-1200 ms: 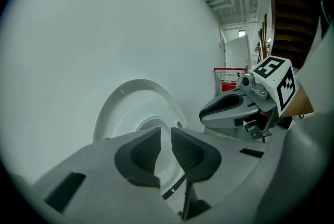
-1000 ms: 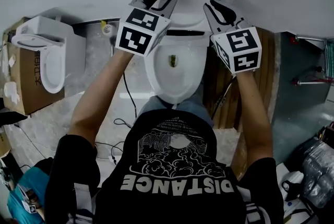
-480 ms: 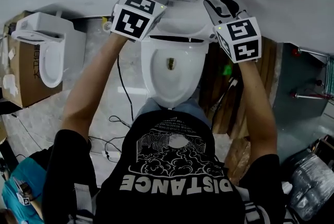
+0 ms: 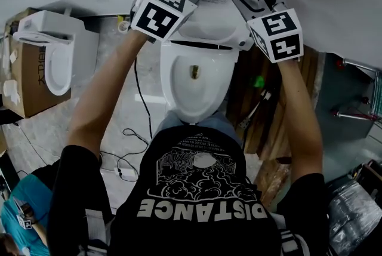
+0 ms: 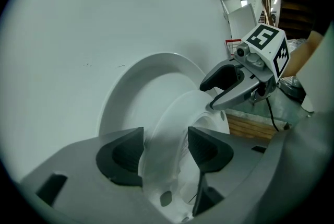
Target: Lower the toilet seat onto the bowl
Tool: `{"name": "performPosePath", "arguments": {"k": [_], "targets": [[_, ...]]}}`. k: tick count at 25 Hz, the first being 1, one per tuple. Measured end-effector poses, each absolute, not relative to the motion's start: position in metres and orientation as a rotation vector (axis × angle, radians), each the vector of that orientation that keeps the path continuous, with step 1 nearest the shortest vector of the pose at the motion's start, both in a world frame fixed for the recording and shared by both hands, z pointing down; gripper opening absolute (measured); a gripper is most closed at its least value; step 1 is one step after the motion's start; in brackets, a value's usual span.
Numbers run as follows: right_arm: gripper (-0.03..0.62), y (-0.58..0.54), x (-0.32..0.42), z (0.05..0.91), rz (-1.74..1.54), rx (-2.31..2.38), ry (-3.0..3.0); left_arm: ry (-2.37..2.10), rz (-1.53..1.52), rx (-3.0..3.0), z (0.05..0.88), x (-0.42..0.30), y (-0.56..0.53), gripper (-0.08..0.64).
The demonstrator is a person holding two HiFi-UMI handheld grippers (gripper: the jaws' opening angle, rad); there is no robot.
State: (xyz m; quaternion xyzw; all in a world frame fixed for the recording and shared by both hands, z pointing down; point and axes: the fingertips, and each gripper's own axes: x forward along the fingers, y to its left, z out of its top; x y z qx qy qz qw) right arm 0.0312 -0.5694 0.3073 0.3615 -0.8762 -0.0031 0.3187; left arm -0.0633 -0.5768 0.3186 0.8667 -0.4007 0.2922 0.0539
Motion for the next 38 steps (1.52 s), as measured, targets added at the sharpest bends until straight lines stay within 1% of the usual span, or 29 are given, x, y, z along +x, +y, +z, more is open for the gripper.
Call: {"name": "performPosePath", "arguments": {"k": [11,21,24,25,28,38], "targets": [[0.219,-0.583,0.015,0.311,0.025,0.825,-2.31,-1.192,0.915,2.598,0.319,-0.065,-0.581,0.255],[0.218,-0.566,0.017,0.306,0.045,0.767,-2.322,-1.129,0.952,2.606,0.314,-0.064,-0.565,0.249],[0.199,-0.558,0.021,0.303,0.053,0.783,-2.32,-1.122,0.971,2.615,0.312,-0.064,-0.555,0.235],[0.188,-0.555,0.022,0.302,0.053,0.788,-2.319,-1.122,0.979,2.618,0.311,-0.065,-0.552,0.208],[0.167,-0.543,0.022,0.299,0.026,0.791,-2.299,-1.105,1.0,2.637,0.308,-0.067,-0.54,0.201],[0.162,-0.5,0.024,0.298,-0.049,0.784,-2.226,-1.038,1.049,2.702,0.307,-0.064,-0.497,0.189]]}}
